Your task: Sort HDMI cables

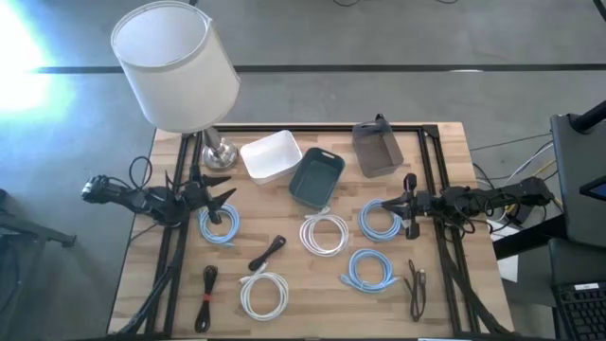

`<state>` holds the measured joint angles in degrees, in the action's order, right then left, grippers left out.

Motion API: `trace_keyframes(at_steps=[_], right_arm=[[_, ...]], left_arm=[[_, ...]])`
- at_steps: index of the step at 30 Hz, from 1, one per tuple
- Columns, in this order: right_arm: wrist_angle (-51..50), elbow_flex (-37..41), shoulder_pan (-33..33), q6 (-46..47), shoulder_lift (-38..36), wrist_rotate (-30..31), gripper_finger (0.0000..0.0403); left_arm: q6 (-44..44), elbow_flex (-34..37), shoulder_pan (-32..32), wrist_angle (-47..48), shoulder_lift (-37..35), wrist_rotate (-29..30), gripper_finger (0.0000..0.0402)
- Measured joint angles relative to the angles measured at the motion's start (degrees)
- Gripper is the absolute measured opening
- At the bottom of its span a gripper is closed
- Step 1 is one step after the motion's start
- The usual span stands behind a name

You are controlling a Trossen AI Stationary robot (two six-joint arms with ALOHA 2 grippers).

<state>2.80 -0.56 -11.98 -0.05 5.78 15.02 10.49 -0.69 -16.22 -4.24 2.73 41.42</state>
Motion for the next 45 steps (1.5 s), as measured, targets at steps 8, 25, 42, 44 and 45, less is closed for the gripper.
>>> trace_keyframes(at_steps=[8, 25, 42, 44, 45], right_arm=[[0.0, 0.01, 0.0, 0.01, -0.01, 0.0, 0.0027], [0.0, 0.01, -0.01, -24.39, 0.0, -0.36, 0.0027], [1.33, 0.0, -0.01, -4.83, -0.02, -1.56, 0.0027], [1.99, 0.0, -0.01, -5.62, 0.02, -1.55, 0.0027], [2.85, 0.0, -0.01, -6.69, 0.01, -1.54, 0.0027]], left_arm=[[0.01, 0.0, -0.01, 0.01, -0.01, -0.01, 0.0188], [-7.51, 0.01, -0.01, 0.01, 0.01, 0.14, 0.0188], [-23.84, 0.03, 0.05, -0.12, -0.01, -0.94, 0.0188], [-25.18, 0.09, 0.05, -0.17, 0.0, -1.68, 0.0188], [-25.7, 0.13, 0.05, -0.15, 0.01, -1.95, 0.0188]])
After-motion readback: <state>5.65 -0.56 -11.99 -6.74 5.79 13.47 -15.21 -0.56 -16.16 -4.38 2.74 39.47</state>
